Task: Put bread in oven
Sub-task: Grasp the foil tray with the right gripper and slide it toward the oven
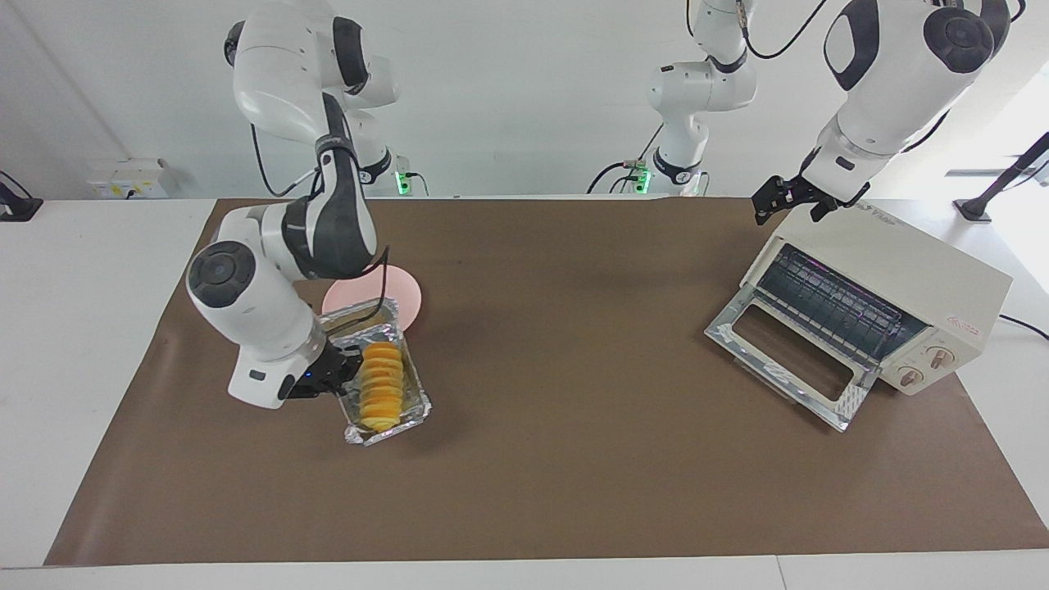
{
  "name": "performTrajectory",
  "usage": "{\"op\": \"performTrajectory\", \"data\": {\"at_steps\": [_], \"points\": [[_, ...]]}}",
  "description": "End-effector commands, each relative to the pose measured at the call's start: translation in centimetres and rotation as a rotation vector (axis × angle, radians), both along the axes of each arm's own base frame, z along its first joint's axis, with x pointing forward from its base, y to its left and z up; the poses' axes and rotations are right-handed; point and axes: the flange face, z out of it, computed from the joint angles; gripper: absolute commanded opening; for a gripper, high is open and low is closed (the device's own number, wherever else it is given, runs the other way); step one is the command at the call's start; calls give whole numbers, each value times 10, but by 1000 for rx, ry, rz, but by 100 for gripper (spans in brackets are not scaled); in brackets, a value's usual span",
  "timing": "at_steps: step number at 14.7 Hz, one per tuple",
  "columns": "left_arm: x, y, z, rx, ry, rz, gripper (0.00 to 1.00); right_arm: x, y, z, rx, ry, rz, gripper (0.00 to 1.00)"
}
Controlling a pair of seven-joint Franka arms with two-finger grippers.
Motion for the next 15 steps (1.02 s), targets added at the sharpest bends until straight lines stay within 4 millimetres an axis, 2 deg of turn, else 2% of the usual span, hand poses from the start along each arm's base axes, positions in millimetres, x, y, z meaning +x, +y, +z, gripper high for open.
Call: {"op": "performTrajectory", "data": {"at_steps": [1,2,5,8,9,11,13,15], "points": [[-5,4,4,16,-18,1,100,-21,66,-1,4,-5,-182,0],[-4,4,4,15,-20,2,100,-29,86,-3,9,-5,-232,0],[-5,4,4,14,-18,1,100,-51,130,-33,17,-18,-275,0],[-5,4,4,16,-18,1,100,-69,156,-69,33,-49,-255,0],[-5,4,4,15,-20,1,100,-77,164,-75,41,-63,-240,0],[-5,4,4,15,-20,1,100,-86,165,-85,49,-78,-229,0],[-5,4,4,16,-18,1,100,-100,175,-95,61,-94,-211,0],[-5,4,4,16,-18,1,100,-105,171,-104,73,-119,-182,0]]}}
